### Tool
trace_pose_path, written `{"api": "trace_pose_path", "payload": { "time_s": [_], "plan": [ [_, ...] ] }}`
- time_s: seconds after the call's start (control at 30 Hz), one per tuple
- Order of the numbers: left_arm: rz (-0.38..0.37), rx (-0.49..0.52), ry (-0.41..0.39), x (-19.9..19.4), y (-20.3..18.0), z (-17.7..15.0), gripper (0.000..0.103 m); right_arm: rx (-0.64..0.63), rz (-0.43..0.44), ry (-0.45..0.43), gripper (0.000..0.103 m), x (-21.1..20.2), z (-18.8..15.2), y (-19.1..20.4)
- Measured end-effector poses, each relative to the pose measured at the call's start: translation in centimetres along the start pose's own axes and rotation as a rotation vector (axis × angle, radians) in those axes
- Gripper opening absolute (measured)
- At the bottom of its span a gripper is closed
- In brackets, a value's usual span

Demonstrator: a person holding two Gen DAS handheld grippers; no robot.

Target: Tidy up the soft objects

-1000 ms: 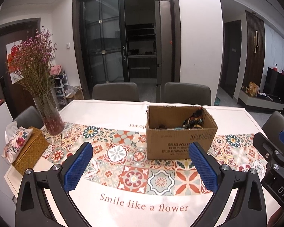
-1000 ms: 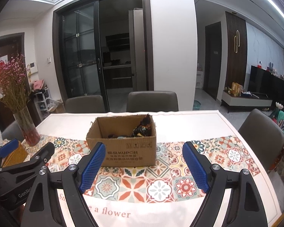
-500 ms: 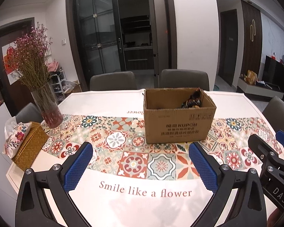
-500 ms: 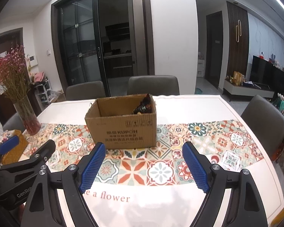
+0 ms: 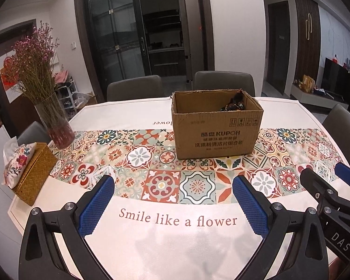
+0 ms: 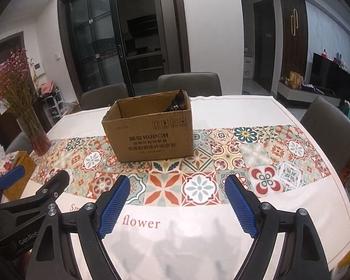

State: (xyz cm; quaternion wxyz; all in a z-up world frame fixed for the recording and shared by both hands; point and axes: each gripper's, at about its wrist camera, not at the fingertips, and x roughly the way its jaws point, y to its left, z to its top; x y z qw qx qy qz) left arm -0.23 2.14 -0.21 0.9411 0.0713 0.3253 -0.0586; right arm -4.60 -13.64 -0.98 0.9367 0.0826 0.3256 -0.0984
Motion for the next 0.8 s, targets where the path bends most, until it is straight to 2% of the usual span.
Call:
{"api": "trace_pose_path", "payload": {
  "time_s": [0.27, 0.5, 0.8],
  "plan": [
    [-0.005, 0.007, 0.004, -0.27, -0.15, -0.14, 0.103, 0.004, 0.006, -0.001, 0.084, -0.22, -0.04, -0.06],
    [0.029, 0.025, 0.008, -0.2, -0.41, -0.07, 0.103, 0.004, 0.002, -0.003, 0.084, -0.29, 0.03, -0.08],
    [0.033, 0.022, 0.013, 0.06, -0.16, -0.23, 0.103, -0.001, 0.0, -0.004, 0.084, -0.27, 0.0, 0.02]
  ]
}}
